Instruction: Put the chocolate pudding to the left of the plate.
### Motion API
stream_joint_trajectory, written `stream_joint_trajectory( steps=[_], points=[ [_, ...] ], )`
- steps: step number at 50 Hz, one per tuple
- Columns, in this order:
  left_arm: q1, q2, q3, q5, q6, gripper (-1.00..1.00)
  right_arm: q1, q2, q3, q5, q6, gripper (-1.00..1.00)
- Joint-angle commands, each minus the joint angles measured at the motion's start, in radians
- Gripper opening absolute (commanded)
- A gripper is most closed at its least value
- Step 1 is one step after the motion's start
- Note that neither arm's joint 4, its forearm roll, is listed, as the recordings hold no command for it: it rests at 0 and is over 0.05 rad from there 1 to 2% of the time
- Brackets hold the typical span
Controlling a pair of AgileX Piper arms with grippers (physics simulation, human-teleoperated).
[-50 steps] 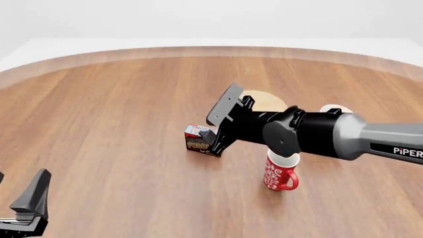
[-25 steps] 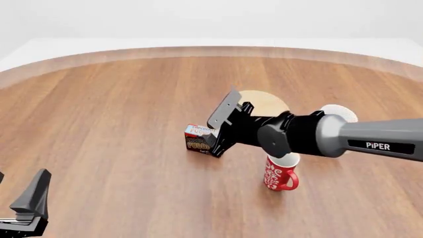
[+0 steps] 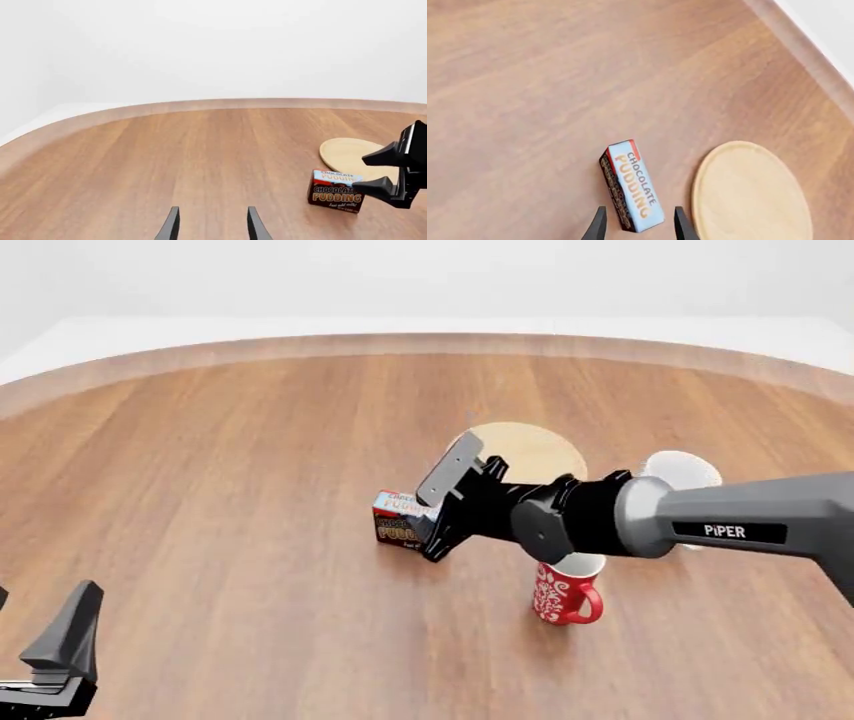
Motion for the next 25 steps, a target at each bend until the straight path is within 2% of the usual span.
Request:
stream_joint_trajectory(
  steps=[1, 25],
  points=[
    [0.000, 0.000, 0.000, 0.000, 0.000, 1.00, -0.004, 0.042, -0.006, -0.025, 0.014, 1.00],
    [0.000, 0.000, 0.000, 0.000, 0.000, 1.00, -0.022, 0.090, -0.002, -0.063, 0.031, 1.00]
  ],
)
